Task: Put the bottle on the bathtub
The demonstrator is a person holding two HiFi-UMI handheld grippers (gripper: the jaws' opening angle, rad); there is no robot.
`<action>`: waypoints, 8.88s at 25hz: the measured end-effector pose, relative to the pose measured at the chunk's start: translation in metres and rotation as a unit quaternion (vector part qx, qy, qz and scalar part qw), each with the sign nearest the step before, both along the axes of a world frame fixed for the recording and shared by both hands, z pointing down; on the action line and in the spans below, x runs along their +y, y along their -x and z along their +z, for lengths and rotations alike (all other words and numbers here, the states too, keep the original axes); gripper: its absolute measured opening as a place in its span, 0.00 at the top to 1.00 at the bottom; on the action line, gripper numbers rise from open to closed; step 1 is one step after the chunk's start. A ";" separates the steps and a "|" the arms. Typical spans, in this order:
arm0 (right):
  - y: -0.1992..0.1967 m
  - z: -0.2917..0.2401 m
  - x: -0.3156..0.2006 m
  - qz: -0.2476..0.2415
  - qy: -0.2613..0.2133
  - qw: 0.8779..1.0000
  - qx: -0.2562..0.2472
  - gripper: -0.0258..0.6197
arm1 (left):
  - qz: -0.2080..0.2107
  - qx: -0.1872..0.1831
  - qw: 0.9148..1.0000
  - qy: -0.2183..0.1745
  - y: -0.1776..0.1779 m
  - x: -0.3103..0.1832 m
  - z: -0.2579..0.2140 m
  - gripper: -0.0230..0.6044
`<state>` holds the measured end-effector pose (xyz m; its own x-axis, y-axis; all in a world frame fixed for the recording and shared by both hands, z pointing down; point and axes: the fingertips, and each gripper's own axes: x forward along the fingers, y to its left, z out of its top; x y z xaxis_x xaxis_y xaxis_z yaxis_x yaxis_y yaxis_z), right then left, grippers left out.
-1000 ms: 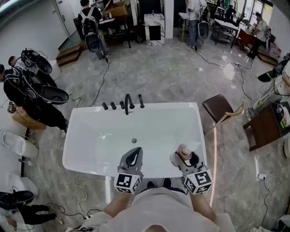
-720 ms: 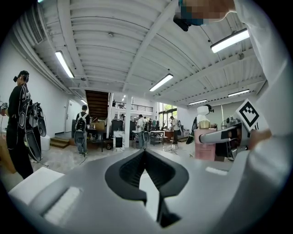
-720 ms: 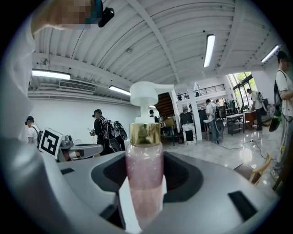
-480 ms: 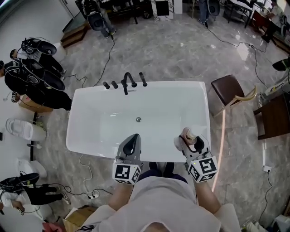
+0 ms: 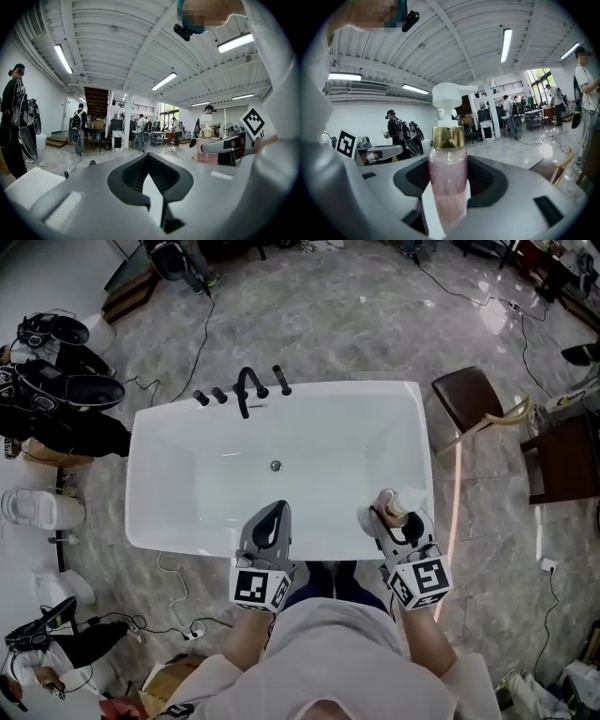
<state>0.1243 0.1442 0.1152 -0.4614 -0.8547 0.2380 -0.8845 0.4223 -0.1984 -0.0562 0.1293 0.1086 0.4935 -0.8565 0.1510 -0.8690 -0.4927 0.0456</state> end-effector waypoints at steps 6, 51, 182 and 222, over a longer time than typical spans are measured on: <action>0.011 0.013 -0.013 -0.006 0.004 1.000 0.011 0.62 | 0.007 0.006 1.000 0.021 0.007 -0.017 0.026 0.95; 0.017 0.280 -0.139 0.024 0.061 0.997 0.046 0.62 | -0.008 -0.017 0.998 0.065 0.008 -0.099 0.263 0.95; 0.043 0.281 -0.124 -0.001 0.080 0.994 0.074 0.95 | -0.058 -0.020 0.998 0.033 0.053 -0.115 0.225 0.95; 0.066 -0.006 -0.004 -0.037 -0.026 0.999 -0.004 0.95 | -0.063 -0.009 0.995 -0.075 0.080 -0.008 -0.028 0.95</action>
